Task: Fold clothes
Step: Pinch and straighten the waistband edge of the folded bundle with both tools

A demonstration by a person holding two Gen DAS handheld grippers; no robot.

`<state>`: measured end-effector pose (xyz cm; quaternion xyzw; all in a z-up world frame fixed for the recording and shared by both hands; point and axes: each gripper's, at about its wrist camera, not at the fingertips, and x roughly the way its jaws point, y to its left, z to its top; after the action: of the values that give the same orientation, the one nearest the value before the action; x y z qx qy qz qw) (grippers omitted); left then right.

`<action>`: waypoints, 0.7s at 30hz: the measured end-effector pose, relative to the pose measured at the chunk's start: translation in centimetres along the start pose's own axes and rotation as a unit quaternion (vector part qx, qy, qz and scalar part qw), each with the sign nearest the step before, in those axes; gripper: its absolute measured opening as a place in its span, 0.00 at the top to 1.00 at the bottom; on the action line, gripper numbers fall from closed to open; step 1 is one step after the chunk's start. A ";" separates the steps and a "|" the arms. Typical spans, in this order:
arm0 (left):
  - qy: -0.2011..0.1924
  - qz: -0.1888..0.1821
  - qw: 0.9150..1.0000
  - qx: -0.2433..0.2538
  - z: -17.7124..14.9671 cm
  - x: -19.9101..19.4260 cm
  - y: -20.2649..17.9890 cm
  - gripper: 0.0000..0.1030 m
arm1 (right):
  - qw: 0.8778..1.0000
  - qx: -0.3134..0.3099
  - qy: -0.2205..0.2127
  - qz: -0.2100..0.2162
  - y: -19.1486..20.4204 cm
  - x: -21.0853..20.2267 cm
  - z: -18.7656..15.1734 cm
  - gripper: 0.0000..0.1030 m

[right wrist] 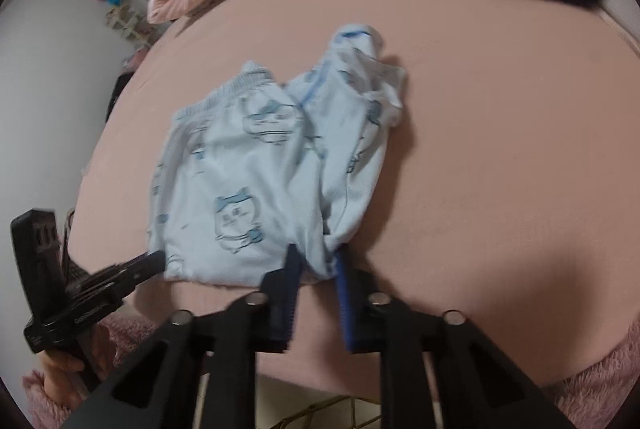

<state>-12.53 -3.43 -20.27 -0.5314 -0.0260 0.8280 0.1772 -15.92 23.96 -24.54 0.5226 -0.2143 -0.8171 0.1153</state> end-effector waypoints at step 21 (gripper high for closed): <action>-0.057 0.060 0.997 0.005 2.4 -2.4 2.2 0.56 | 0.996 -0.030 -0.032 -0.078 0.2 -2.6 0.9 0.91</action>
<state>-14.32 -5.97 -17.64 -0.4833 0.0004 0.8660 0.1282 -15.65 25.10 -22.03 0.5074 -0.1525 -0.8460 0.0599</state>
